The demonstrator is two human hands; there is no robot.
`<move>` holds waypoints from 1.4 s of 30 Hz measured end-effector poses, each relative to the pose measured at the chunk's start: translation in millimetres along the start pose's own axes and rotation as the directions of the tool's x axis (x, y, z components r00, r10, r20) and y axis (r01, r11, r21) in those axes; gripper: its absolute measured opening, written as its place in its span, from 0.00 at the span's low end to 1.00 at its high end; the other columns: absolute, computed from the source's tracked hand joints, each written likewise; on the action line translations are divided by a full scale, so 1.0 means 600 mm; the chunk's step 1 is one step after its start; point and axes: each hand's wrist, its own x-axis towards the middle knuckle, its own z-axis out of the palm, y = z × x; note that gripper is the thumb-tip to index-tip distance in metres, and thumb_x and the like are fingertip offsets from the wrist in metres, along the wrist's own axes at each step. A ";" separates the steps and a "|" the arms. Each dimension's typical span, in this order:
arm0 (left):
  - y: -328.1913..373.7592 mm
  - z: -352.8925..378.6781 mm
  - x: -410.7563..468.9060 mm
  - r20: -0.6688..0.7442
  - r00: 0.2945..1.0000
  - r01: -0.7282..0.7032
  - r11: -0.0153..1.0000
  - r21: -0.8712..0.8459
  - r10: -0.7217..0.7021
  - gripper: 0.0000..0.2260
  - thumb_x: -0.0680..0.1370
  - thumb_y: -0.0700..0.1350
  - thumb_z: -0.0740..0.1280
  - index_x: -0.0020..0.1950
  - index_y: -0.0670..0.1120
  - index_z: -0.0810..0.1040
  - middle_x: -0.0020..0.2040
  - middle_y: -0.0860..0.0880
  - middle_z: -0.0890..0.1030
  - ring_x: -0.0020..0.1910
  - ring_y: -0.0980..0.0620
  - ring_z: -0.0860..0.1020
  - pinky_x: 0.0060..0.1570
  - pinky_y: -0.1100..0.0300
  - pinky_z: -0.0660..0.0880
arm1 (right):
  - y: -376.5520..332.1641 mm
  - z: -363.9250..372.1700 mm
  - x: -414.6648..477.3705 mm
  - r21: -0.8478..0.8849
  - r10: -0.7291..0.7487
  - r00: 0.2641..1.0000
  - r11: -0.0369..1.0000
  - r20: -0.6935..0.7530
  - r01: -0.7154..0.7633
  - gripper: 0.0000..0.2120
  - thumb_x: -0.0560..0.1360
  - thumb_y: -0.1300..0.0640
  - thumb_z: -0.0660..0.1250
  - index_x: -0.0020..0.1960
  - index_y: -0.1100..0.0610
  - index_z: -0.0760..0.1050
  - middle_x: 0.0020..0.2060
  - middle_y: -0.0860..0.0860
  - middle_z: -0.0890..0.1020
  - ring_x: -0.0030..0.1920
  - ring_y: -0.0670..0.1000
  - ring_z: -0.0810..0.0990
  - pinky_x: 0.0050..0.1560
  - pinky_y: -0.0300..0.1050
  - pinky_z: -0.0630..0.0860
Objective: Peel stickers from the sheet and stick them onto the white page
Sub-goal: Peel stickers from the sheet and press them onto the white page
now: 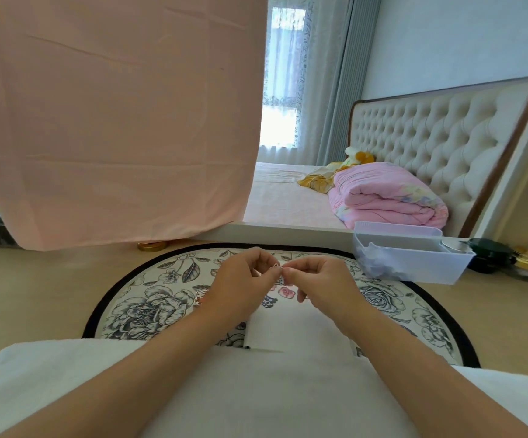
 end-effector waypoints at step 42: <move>-0.010 0.019 -0.005 -0.046 0.999 0.004 0.975 -0.223 -0.015 0.03 0.77 0.43 0.73 0.44 0.49 0.85 0.37 0.49 0.84 0.34 0.57 0.77 0.36 0.60 0.75 | 0.009 -0.025 0.012 0.080 0.037 0.992 0.996 0.118 -0.047 0.05 0.74 0.56 0.76 0.45 0.57 0.86 0.36 0.52 0.85 0.32 0.48 0.77 0.31 0.40 0.72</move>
